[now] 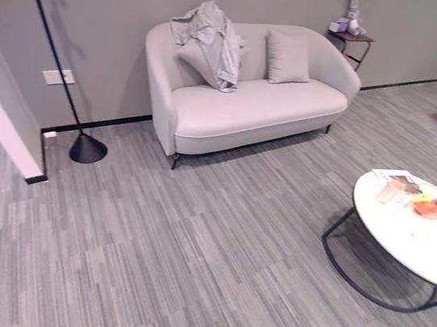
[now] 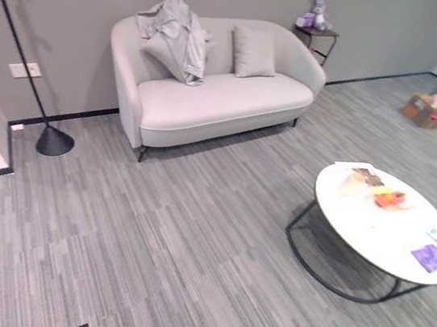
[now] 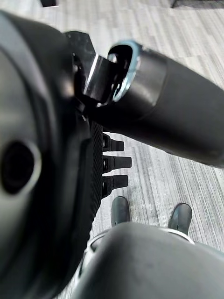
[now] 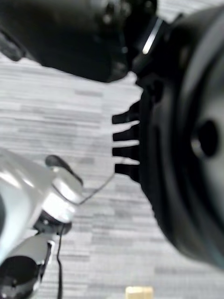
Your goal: Hang the clothes on the sofa on the clothes rack.
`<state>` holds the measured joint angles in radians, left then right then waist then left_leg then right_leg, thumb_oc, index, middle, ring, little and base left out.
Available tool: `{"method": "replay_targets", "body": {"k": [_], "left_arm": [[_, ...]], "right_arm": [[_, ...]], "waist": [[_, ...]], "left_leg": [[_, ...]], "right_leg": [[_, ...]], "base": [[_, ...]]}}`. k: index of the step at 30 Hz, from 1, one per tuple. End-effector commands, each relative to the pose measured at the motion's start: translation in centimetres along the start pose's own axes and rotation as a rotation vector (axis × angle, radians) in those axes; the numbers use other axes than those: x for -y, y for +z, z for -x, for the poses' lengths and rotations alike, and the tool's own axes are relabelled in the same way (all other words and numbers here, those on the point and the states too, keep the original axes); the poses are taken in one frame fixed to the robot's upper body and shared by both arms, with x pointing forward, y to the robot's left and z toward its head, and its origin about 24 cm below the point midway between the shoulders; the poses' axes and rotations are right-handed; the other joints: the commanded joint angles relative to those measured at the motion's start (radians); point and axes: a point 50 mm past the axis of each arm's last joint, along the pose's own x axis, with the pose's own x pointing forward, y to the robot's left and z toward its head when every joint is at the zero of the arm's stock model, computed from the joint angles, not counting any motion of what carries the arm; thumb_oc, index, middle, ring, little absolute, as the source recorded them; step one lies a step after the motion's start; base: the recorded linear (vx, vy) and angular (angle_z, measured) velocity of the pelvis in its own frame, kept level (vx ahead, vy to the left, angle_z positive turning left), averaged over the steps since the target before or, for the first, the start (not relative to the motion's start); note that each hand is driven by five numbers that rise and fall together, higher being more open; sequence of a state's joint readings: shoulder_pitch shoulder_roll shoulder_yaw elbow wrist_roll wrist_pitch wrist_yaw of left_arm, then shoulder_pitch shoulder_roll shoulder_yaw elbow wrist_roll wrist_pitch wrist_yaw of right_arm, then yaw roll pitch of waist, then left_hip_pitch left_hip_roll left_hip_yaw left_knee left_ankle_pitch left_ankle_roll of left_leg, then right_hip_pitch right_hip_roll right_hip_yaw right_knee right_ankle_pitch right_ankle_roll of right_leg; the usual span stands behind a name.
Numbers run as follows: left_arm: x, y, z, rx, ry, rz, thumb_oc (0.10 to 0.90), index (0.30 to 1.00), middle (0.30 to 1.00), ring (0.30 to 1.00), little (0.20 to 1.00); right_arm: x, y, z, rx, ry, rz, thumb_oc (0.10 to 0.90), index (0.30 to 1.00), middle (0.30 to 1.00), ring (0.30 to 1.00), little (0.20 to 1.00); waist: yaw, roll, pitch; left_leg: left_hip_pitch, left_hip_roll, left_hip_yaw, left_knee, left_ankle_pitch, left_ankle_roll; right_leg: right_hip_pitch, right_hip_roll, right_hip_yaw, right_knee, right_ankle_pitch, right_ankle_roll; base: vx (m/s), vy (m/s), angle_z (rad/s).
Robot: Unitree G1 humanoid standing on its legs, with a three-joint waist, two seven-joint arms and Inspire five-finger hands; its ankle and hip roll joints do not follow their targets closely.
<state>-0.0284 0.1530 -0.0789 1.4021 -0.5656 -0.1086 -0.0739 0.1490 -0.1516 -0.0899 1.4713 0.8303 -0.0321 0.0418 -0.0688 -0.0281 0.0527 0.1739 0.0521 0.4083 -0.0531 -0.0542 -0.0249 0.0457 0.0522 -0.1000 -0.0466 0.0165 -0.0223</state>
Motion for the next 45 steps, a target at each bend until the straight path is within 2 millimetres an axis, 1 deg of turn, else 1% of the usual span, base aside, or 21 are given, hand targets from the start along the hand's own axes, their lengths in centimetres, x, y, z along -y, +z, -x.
{"method": "replay_targets", "body": {"k": [1,4,7,11,14,18,19,20,22,30,32,34,36,37,38,39,40,42,43,44,45], "left_arm": [[1.7,1.3,-0.3,0.055,-0.046,-0.029,0.800,0.900,0.900,0.900,0.900],[2.2,1.7,-0.3,0.068,-0.062,-0.047,0.800,0.900,0.900,0.900,0.900],[2.3,1.8,-0.3,0.068,-0.065,-0.065,0.800,0.900,0.900,0.900,0.900],[2.0,1.3,-0.3,0.039,-0.062,-0.112,0.800,0.900,0.900,0.900,0.900],[1.3,1.0,-0.2,0.026,-0.047,-0.123,0.800,0.900,0.900,0.900,0.900],[0.8,0.8,-0.2,0.022,-0.035,-0.134,0.800,0.900,0.900,0.900,0.900],[0.8,0.8,-0.2,0.022,-0.035,-0.134,0.800,0.900,0.900,0.900,0.900],[0.6,0.9,-0.1,0.024,-0.032,-0.140,0.800,0.900,0.900,0.900,0.900],[0.6,1.0,-0.2,0.026,-0.029,-0.140,0.800,0.900,0.900,0.900,0.900],[0.8,1.7,-0.2,0.057,-0.026,-0.181,0.800,0.900,0.900,0.900,0.900],[0.9,2.3,-0.3,0.078,-0.025,-0.188,0.800,0.900,0.900,0.900,0.900],[1.1,3.1,-0.3,0.104,-0.028,-0.199,0.800,0.900,0.900,0.900,0.900],[1.1,3.3,-0.3,0.112,-0.023,-0.212,0.800,0.900,0.900,0.900,0.900],[0.8,3.7,-0.3,0.116,-0.005,-0.239,0.800,0.900,0.900,0.900,0.900],[1.0,3.8,-0.4,0.117,-0.010,-0.245,0.800,0.900,0.900,0.900,0.900],[1.0,3.8,-0.4,0.117,-0.010,-0.245,0.800,0.900,0.900,0.900,0.900],[1.3,3.4,-0.4,0.105,-0.029,-0.262,0.800,0.900,0.900,0.900,0.900],[2.0,3.3,-0.4,0.106,-0.048,-0.270,0.800,0.900,0.900,0.900,0.900],[2.1,3.6,-0.4,0.113,-0.048,-0.267,0.800,0.900,0.900,0.900,0.900],[2.2,3.7,-0.4,0.113,-0.051,-0.262,0.800,0.900,0.900,0.900,0.900],[2.3,3.6,-0.5,0.108,-0.055,-0.246,0.800,0.900,0.900,0.900,0.900]], "right_arm": [[1.9,-0.9,0.3,-0.050,-0.079,-0.050,0.800,0.900,0.900,0.900,0.900],[2.5,-1.1,0.4,-0.058,-0.099,-0.065,0.800,0.900,0.900,0.900,0.900],[2.2,-1.1,0.4,-0.058,-0.088,-0.049,0.800,0.900,0.900,0.900,0.900],[1.3,-0.6,0.2,-0.043,-0.052,0.013,0.800,0.900,0.900,0.900,0.900],[-0.5,0.1,0.0,-0.012,0.017,0.133,0.800,0.900,0.900,0.900,0.900],[-1.5,0.3,-0.1,0.005,0.058,0.227,0.800,0.900,0.900,0.900,0.900],[-1.5,0.3,-0.1,0.005,0.058,0.227,0.800,0.900,0.900,0.900,0.900],[-2.3,0.8,-0.1,0.027,0.088,0.298,0.800,0.900,0.900,0.900,0.900],[-2.9,0.9,-0.1,0.037,0.114,0.340,0.800,0.900,0.900,0.900,0.900],[-4.3,2.2,-0.1,0.080,0.155,0.459,0.800,0.900,0.900,0.900,0.900],[-4.8,2.8,0.0,0.100,0.162,0.495,0.800,0.900,0.900,0.900,0.900],[-5.6,3.4,0.0,0.123,0.173,0.571,0.800,0.900,0.900,0.900,0.900],[-6.4,4.1,0.2,0.159,0.174,0.687,0.800,0.900,0.900,0.900,0.900],[-7.9,5.2,0.4,0.230,0.186,0.855,0.800,0.900,0.900,0.900,0.900],[-8.9,6.3,0.8,0.295,0.203,0.941,0.800,0.900,0.900,0.900,0.900],[-8.9,6.3,0.8,0.295,0.203,0.941,0.800,0.900,0.900,0.900,0.900],[-8.1,6.6,0.7,0.277,0.185,0.874,0.800,0.900,0.900,0.900,0.900],[-7.5,6.7,0.6,0.253,0.180,0.771,0.800,0.900,0.900,0.900,0.900],[-7.0,6.4,0.4,0.223,0.178,0.677,0.800,0.900,0.900,0.900,0.900],[-6.7,6.1,0.4,0.202,0.184,0.608,0.800,0.900,0.900,0.900,0.900],[-5.6,5.5,0.2,0.167,0.168,0.516,0.800,0.900,0.900,0.900,0.900]], "waist": [[-0.011,0.002,-0.038],[-0.015,0.003,-0.041],[-0.012,0.003,-0.044],[-0.007,0.002,-0.046],[0.005,0.004,-0.047],[0.013,0.004,-0.045],[0.012,0.004,-0.045],[0.019,0.002,-0.045],[0.020,0.004,-0.044],[0.010,0.012,-0.027],[0.006,0.019,-0.011],[0.006,0.025,0.016],[0.008,0.027,0.040],[0.008,0.026,0.071],[0.005,0.037,0.074],[0.005,0.037,0.074],[0.003,0.053,0.074],[-0.004,0.063,0.080],[-0.002,0.056,0.078],[-0.002,0.055,0.076],[-0.007,0.056,0.069]], "left_leg": [[-0.002,0.005,-0.003,-0.034,-0.002,-0.009],[-0.002,0.003,-0.009,-0.034,-0.002,-0.008],[-0.005,0.002,-0.019,-0.034,-0.002,-0.008],[-0.009,-0.001,-0.029,-0.034,-0.001,-0.007],[-0.015,-0.007,-0.045,-0.034,-0.001,-0.004],[-0.018,-0.011,-0.059,-0.034,-0.001,-0.001],[-0.018,-0.011,-0.059,-0.034,-0.001,-0.001],[-0.030,-0.015,-0.060,-0.034,0.012,0.006],[-0.034,-0.020,-0.068,-0.034,0.011,0.009],[-0.022,-0.047,-0.100,-0.034,-0.015,0.025],[-0.025,-0.051,-0.108,-0.034,-0.016,0.037],[-0.021,-0.062,-0.120,-0.034,-0.018,0.057],[0.003,-0.081,-0.122,-0.034,-0.030,0.075],[0.029,-0.093,-0.115,-0.034,-0.043,0.087],[0.041,-0.093,-0.104,-0.034,-0.061,0.082],[0.041,-0.093,-0.104,-0.034,-0.061,0.082],[0.043,-0.081,-0.115,-0.034,-0.068,0.069],[0.058,-0.076,-0.128,-0.034,-0.086,0.053],[0.068,-0.079,-0.121,-0.034,-0.091,0.046],[0.083,-0.076,-0.117,-0.034,-0.103,0.038],[0.118,-0.072,-0.120,-0.034,-0.122,0.029]], "right_leg": [[0.035,-0.105,0.018,-0.041,0.006,0.147],[0.037,-0.108,0.013,-0.041,0.006,0.148],[0.041,-0.114,0.001,-0.041,0.005,0.148],[0.043,-0.119,-0.010,-0.041,0.005,0.148],[0.049,-0.128,-0.028,-0.041,0.004,0.147],[0.054,-0.134,-0.041,-0.041,0.002,0.146],[0.054,-0.134,-0.042,-0.041,0.002,0.146],[0.048,-0.139,-0.051,-0.041,0.011,0.139],[0.049,-0.144,-0.057,-0.041,0.012,0.139],[0.075,-0.166,-0.061,-0.037,0.018,0.150],[0.037,-0.175,-0.054,0.048,-0.009,0.148],[-0.014,-0.185,-0.056,0.189,-0.052,0.150],[-0.096,-0.214,-0.060,0.383,-0.034,0.170],[-0.188,-0.249,-0.070,0.565,0.028,0.190],[-0.229,-0.283,-0.130,0.522,0.046,0.193],[-0.228,-0.283,-0.130,0.522,0.046,0.193],[-0.218,-0.271,-0.133,0.341,0.027,0.178],[-0.213,-0.255,-0.053,0.095,0.081,0.189],[-0.232,-0.265,-0.005,-0.001,0.129,0.196],[-0.252,-0.275,0.026,-0.041,0.145,0.207],[-0.267,-0.285,0.022,-0.041,0.158,0.221]], "base": [[-0.01,0.010,-0.15],[-0.01,0.013,-0.17],[0.00,0.001,0.02],[0.00,0.003,0.03],[0.00,0.016,0.16],[0.01,0.009,0.13],[-0.03,0.006,0.13],[-0.02,0.013,0.20],[0.00,0.037,0.13],[0.04,0.062,0.12],[0.00,0.103,0.01],[0.01,0.119,-0.01],[0.05,0.136,0.13],[0.22,0.043,0.13],[0.21,-0.001,-0.04],[0.32,-0.191,0.14],[0.24,-0.209,0.19],[0.31,-0.259,0.21],[0.31,-0.261,0.10],[0.46,-0.385,0.11],[0.54,-0.415,-0.01]]}}
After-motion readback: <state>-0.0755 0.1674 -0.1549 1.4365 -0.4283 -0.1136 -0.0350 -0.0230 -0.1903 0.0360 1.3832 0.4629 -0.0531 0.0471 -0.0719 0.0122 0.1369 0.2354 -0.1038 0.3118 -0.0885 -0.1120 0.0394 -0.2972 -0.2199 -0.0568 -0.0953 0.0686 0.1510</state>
